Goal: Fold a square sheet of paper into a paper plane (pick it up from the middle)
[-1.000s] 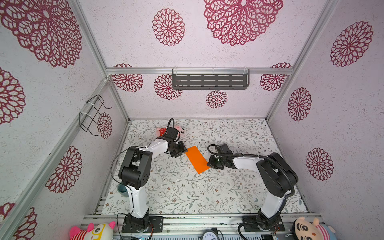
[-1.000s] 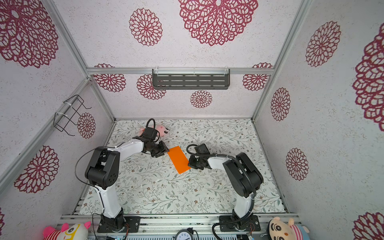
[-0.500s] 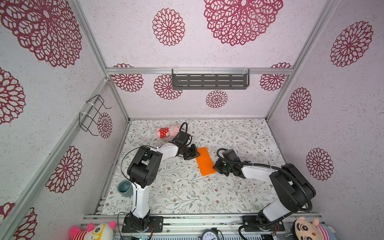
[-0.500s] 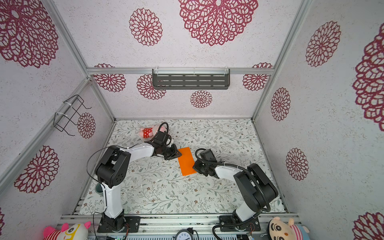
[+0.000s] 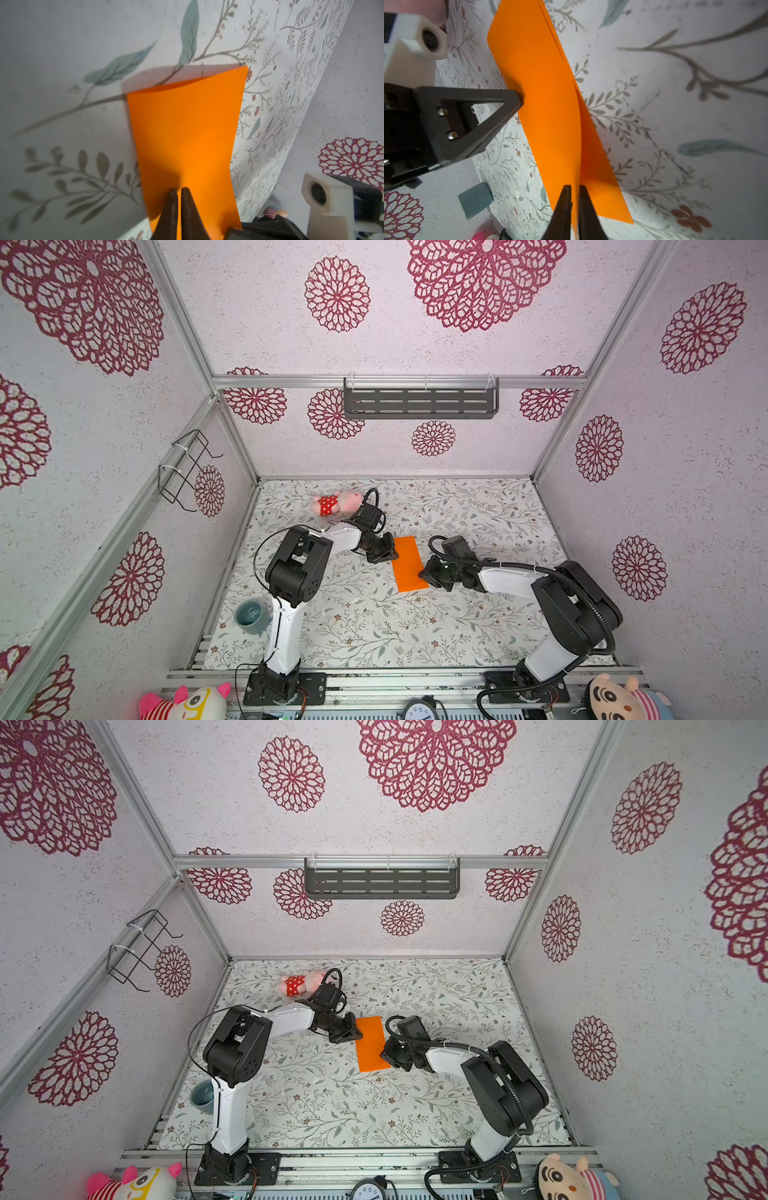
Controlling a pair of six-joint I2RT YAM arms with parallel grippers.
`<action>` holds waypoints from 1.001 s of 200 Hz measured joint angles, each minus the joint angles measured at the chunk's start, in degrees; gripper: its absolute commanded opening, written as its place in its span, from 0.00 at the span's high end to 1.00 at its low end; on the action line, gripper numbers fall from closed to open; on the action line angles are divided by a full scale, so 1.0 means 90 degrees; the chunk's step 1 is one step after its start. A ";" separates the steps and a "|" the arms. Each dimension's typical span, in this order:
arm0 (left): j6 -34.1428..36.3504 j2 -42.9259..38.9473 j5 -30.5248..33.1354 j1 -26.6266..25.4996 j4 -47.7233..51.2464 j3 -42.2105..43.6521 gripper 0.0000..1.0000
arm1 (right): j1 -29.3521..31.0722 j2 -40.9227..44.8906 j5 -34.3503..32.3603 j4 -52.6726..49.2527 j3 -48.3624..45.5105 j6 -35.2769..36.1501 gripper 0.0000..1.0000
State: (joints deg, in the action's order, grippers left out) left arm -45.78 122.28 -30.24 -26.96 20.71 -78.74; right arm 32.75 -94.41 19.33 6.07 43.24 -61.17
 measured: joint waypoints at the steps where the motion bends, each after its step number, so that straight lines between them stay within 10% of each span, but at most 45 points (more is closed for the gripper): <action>1: 0.0005 0.0002 0.0000 0.0000 0.0005 -0.0002 0.90 | 0.0000 -0.0002 0.0002 -0.0002 0.0005 0.0007 0.96; 200: 0.0328 0.0041 0.0102 0.0000 0.0282 -0.0124 0.92 | 0.0046 -0.1171 0.0551 0.0522 0.1003 0.0002 1.00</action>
State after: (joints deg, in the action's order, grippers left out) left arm -42.83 122.65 -29.32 -26.96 23.24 -79.85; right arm 33.17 -104.95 24.29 10.76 52.27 -61.14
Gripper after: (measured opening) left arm 0.082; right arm 0.054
